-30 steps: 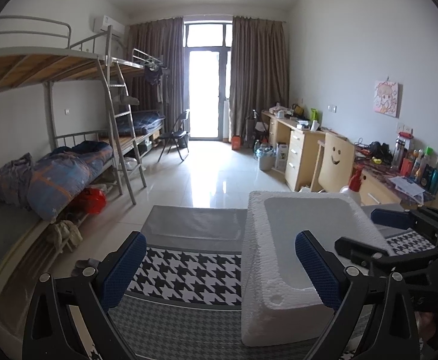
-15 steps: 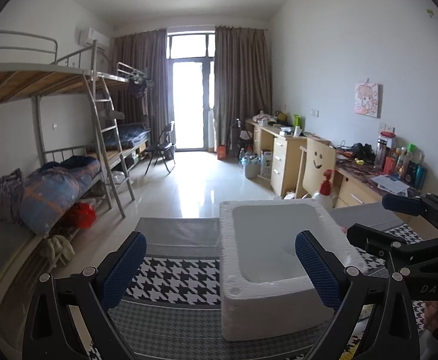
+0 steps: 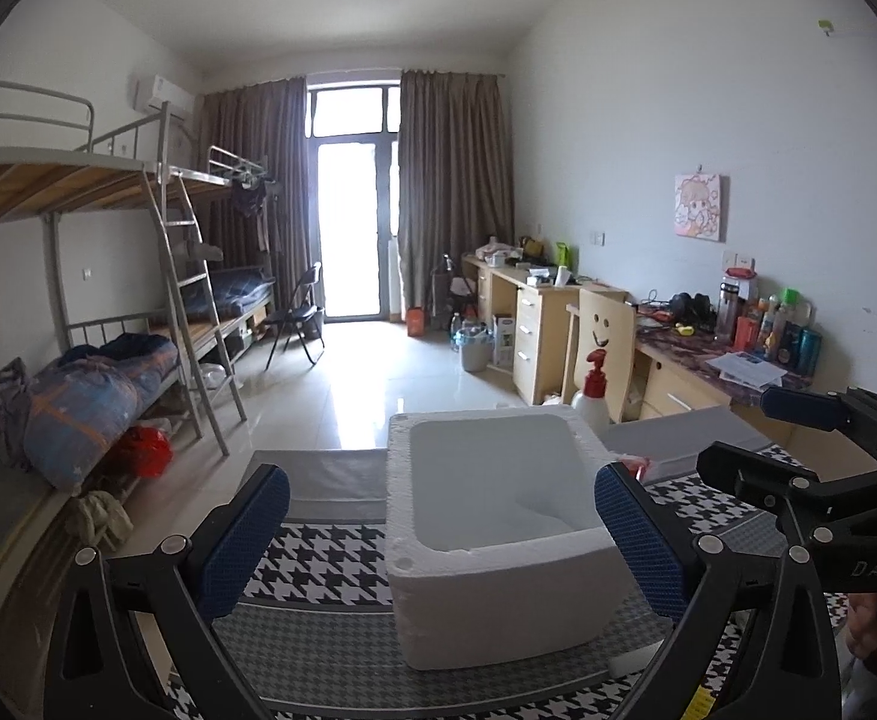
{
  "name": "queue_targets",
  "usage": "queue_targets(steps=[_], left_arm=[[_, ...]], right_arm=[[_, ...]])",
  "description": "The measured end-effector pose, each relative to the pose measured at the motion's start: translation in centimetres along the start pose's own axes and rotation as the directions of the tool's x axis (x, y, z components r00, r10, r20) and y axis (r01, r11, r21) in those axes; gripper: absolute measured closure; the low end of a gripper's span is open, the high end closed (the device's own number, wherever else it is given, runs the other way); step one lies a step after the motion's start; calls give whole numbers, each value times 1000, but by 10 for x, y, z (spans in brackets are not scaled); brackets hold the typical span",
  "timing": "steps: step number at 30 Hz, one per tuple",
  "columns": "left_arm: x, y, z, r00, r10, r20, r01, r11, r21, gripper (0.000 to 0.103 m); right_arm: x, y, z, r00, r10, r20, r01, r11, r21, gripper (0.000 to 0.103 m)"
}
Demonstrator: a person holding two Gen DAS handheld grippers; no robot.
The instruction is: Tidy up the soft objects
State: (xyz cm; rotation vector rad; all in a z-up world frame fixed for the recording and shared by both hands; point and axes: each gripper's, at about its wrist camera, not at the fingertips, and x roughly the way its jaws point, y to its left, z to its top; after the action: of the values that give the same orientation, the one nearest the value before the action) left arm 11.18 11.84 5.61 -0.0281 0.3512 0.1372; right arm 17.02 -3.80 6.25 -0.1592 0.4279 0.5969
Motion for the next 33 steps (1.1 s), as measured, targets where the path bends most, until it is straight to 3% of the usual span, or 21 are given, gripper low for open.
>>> queue_targets(steps=[33], left_arm=[[-20, -54, -32, 996, -93, 13, 92, 993, 68, 1]], right_arm=[[-51, -33, -47, 994, -103, 40, 100, 992, 78, 12]])
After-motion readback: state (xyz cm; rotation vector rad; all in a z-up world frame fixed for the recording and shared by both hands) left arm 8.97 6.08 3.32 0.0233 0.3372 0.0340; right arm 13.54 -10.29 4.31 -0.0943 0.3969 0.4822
